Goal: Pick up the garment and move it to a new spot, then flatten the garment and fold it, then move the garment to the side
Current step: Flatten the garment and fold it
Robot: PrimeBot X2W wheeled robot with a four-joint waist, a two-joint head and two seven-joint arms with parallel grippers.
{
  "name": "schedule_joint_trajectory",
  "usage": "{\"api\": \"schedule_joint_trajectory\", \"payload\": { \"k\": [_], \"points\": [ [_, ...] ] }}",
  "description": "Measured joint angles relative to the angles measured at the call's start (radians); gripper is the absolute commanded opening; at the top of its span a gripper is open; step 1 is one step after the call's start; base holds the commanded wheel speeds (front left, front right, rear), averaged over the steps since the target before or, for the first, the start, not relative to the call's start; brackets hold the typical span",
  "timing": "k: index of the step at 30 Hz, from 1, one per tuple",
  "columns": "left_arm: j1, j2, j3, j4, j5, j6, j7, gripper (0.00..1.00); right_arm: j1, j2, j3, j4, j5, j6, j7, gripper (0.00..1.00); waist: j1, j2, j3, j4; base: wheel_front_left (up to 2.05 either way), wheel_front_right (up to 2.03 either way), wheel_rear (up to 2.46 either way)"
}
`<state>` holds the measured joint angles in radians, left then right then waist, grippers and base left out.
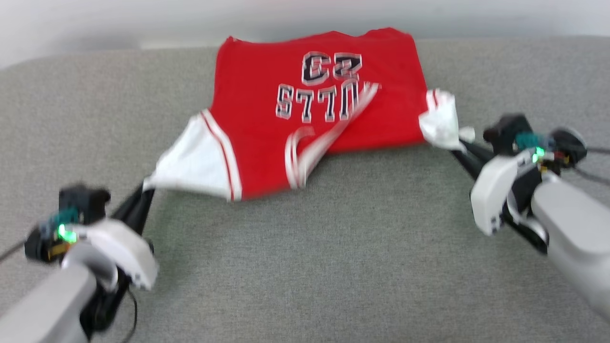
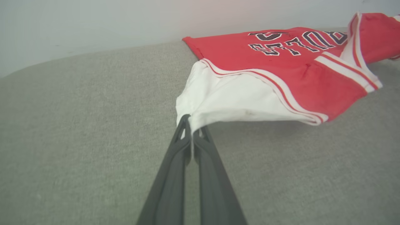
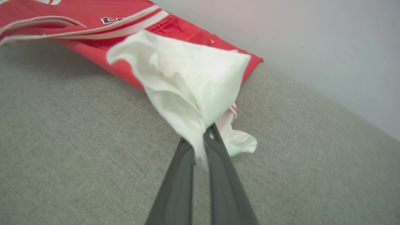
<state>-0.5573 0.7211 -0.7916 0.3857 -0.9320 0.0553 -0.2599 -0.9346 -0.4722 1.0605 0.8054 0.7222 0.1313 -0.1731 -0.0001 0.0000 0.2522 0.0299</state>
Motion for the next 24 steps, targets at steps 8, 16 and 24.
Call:
{"api": "schedule_joint_trajectory", "payload": {
  "k": [8, 16, 24],
  "points": [
    [0.333, 0.068, -0.002, -0.145, -0.089, 0.124, 0.000, 0.00, 0.252, -0.102, 0.040, -0.138, 0.070, 0.000, -0.002, 0.00, -0.0002, 0.0000, -0.116, -0.007, 0.00, 0.00, 0.00],
    [0.556, 0.099, 0.003, -0.250, -0.130, 0.205, 0.000, 0.00, 0.494, -0.178, 0.024, -0.258, 0.076, 0.000, 0.014, 0.00, -0.0003, 0.0000, -0.206, -0.019, 0.00, 0.00, 0.00],
    [0.632, 0.113, 0.019, -0.310, -0.134, 0.240, -0.002, 0.00, 0.651, -0.201, -0.077, -0.343, 0.050, 0.000, 0.081, 0.30, -0.0002, 0.0000, -0.242, -0.024, 0.00, 0.00, 0.00]
  ]
}}
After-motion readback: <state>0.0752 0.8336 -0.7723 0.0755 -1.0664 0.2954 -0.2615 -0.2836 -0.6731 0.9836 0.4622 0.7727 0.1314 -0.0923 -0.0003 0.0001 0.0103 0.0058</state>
